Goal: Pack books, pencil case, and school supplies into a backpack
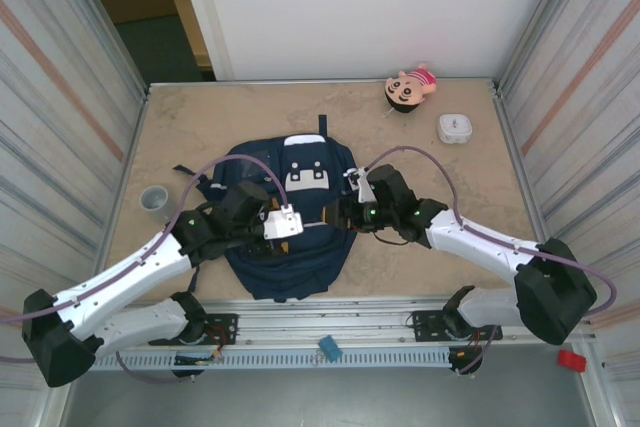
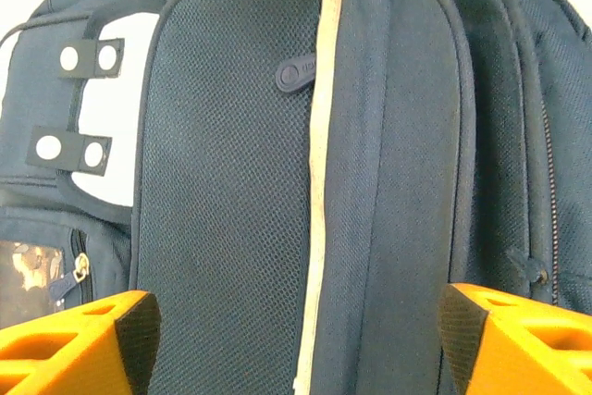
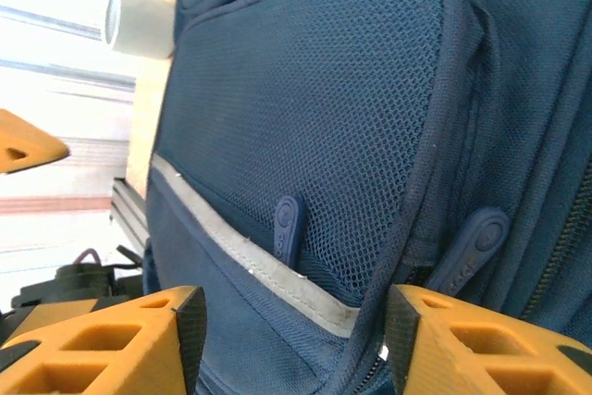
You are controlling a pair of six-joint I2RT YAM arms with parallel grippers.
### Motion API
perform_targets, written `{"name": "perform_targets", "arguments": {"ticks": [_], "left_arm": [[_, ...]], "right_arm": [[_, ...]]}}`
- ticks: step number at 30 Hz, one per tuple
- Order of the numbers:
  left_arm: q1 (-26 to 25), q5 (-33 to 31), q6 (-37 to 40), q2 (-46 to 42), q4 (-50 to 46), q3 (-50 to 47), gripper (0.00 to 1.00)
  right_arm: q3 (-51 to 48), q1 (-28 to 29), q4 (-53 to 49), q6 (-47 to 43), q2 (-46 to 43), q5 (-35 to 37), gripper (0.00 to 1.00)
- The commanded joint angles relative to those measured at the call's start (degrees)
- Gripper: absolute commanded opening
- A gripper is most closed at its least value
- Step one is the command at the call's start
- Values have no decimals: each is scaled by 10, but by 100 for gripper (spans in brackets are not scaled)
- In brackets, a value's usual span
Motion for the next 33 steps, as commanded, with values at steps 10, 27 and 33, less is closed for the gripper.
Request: {"name": "perform_targets", "arguments": {"ticks": [10,27,33], "left_arm": [[-24,18,-4,37,63,-31,81],[-30,98,-17,69,144,-67,86],[-30,56,-23,73,151,-77,87]], "right_arm": [[40,26,-47,22,14,82,59],[4,1,-19,21,-48,77,61],[-3,-8,-15,20,-54,65,61]]}}
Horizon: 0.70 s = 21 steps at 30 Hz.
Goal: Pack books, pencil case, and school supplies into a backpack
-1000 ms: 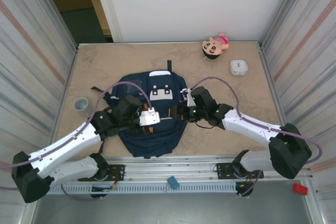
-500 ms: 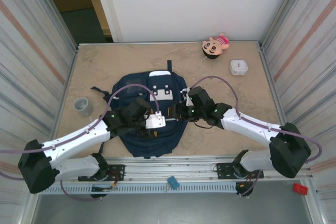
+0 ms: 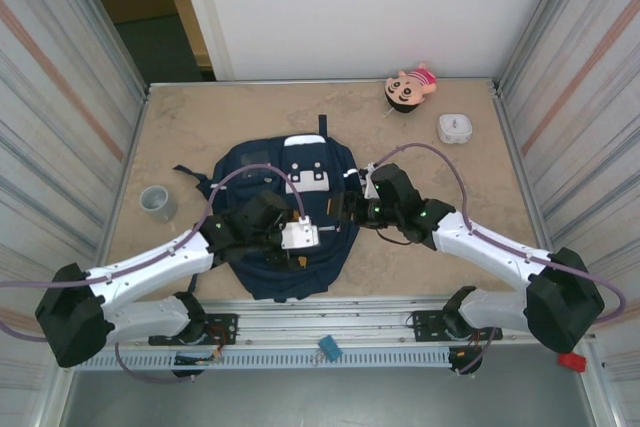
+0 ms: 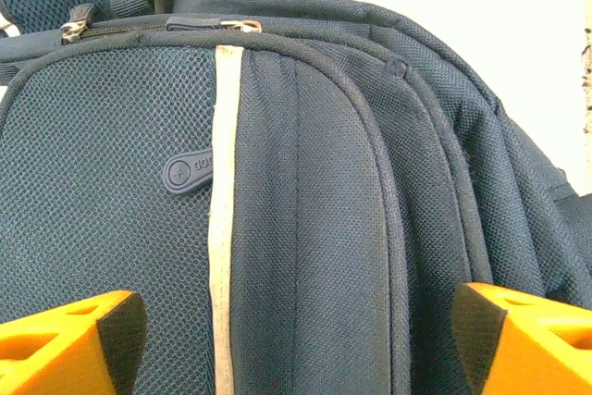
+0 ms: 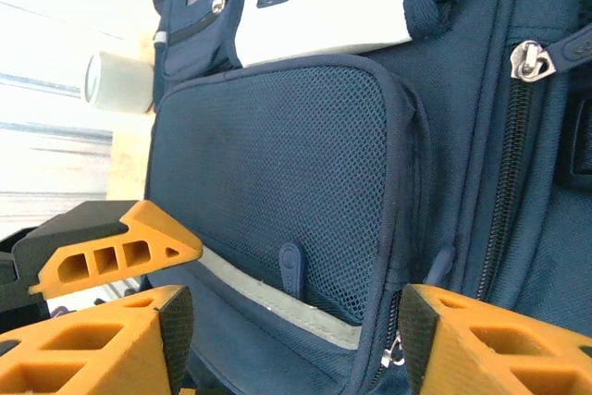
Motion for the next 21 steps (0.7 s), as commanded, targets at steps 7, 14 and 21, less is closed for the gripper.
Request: {"name": "perform_targets", "arguments": {"ticks": [7,14,21], "left_arm": [[-4,-117,-22,23,44,-9,69],[-3,-69,-29,-62,102,-45,9],[48,78,-63,-185,121,-92,0]], "right_arm": [[-18,-5,22,-8,-34,-5,61],[-30,-32,9,-58,-72,-10,62],[-39,-95,53,-179,-84,-111,64]]}}
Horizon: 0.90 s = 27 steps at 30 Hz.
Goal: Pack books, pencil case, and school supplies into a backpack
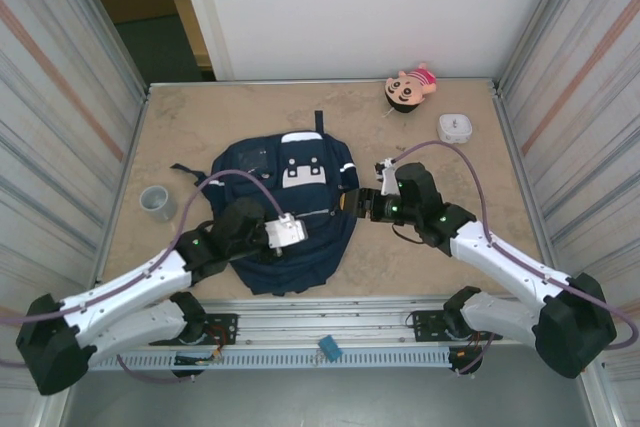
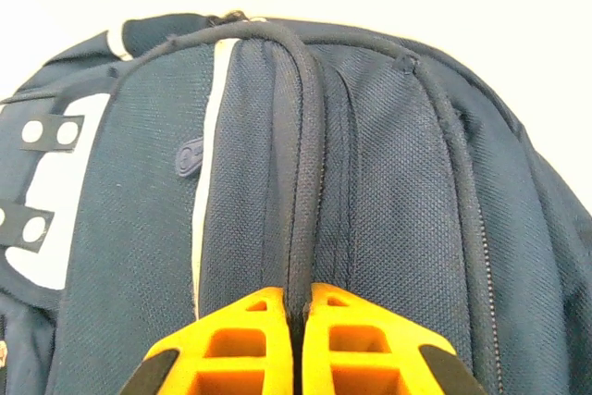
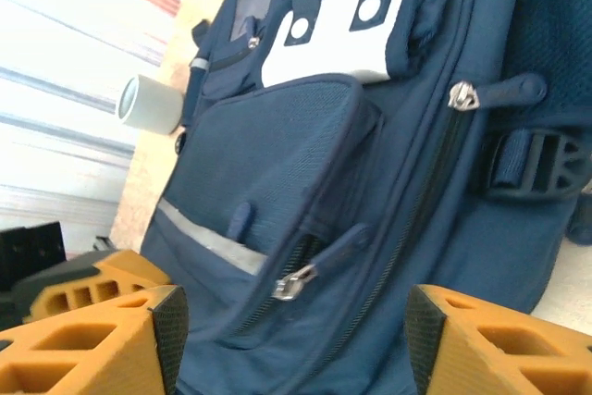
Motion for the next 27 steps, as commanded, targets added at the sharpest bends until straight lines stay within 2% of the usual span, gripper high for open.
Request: {"name": "perform_targets", "arguments": {"ticks": [1,6,12,18,27], "left_arm": [[20,95,-31,-60,61,-19,0],[53,136,-48,-100,101,-47,0],[57,140,-47,-100,94,-39,0],[60,123,-47,-105,103,-44,0],[68,104,-57,-120,107,-47,0]], "right_arm": [[7,-26,30,-104,-2,-79,65],[57,-54,34,-178,63,-172,69],[101,-47,46,-228,160,-259,72],[133,-17,9,-278,215,-300,71],[141,1,-74,-330,206,-339,64]]}}
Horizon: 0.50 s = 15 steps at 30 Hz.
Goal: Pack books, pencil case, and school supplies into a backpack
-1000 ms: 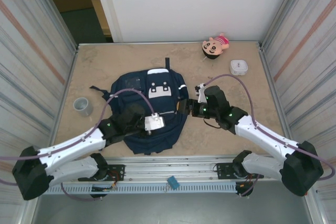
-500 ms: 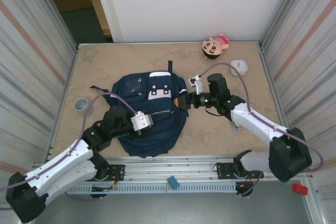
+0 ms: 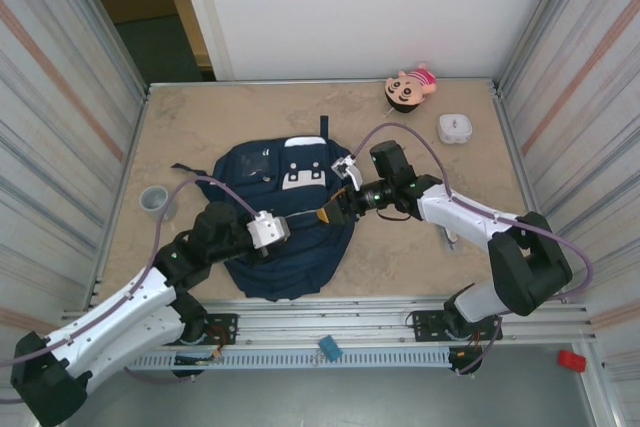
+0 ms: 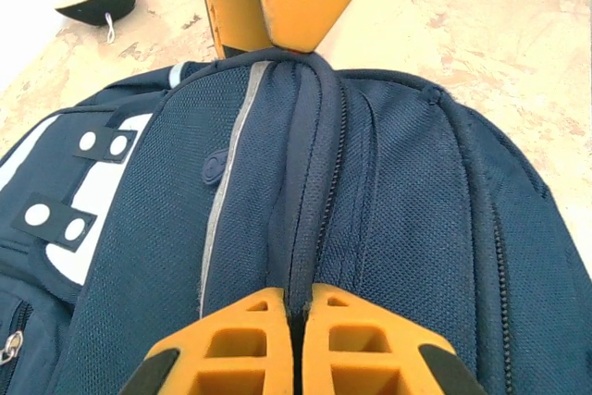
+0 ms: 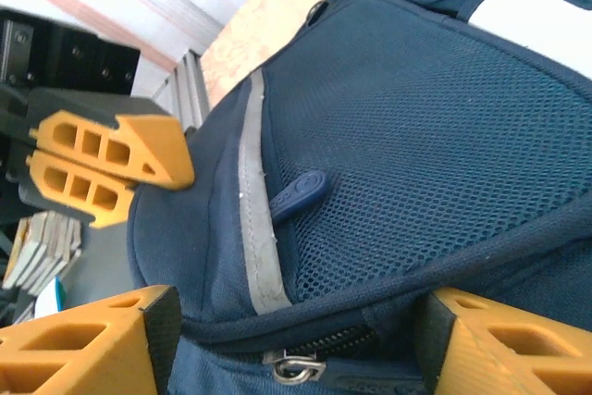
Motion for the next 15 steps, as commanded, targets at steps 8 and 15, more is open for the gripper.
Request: {"name": "perform_targets", "arguments": {"ticks": [8,15], "left_arm": [[9,12,-17,-22,67,14,0],[12,5,-17,-22,67,18,0]], "right_arm": [[15,10,-56,-33,-12,-52,40],[18,10,-65,-30,-20,-42,29]]}}
